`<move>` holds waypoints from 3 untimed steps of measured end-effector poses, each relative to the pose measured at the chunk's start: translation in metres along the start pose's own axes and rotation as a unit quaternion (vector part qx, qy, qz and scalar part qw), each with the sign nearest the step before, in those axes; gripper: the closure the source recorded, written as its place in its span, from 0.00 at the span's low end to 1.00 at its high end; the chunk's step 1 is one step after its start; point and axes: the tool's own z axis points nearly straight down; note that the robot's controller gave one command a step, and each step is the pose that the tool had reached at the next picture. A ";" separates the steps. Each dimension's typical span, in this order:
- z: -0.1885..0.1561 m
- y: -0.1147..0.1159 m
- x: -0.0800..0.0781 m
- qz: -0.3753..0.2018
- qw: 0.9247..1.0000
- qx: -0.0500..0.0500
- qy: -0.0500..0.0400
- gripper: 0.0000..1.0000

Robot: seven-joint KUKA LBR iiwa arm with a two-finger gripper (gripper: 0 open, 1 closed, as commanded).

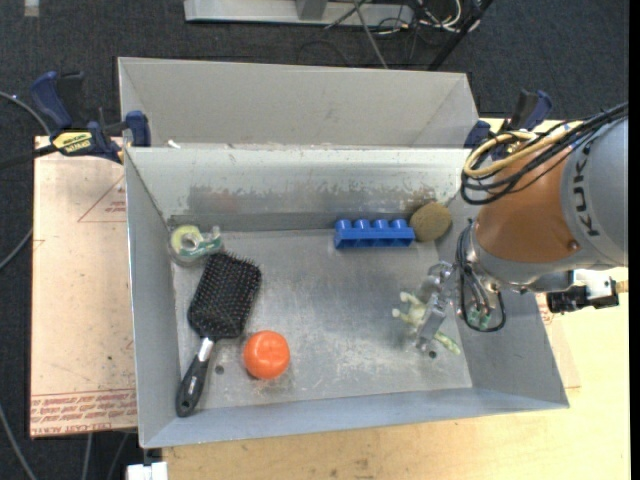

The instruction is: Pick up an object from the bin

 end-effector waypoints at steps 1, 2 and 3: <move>-0.007 -0.001 0.002 0.000 1.000 0.001 0.005 1.00; -0.028 -0.001 0.003 0.000 1.000 0.002 0.007 1.00; -0.049 0.000 0.001 -0.001 1.000 0.001 0.003 1.00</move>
Offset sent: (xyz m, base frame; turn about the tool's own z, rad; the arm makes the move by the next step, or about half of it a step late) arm 0.0000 0.0000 0.0153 0.0000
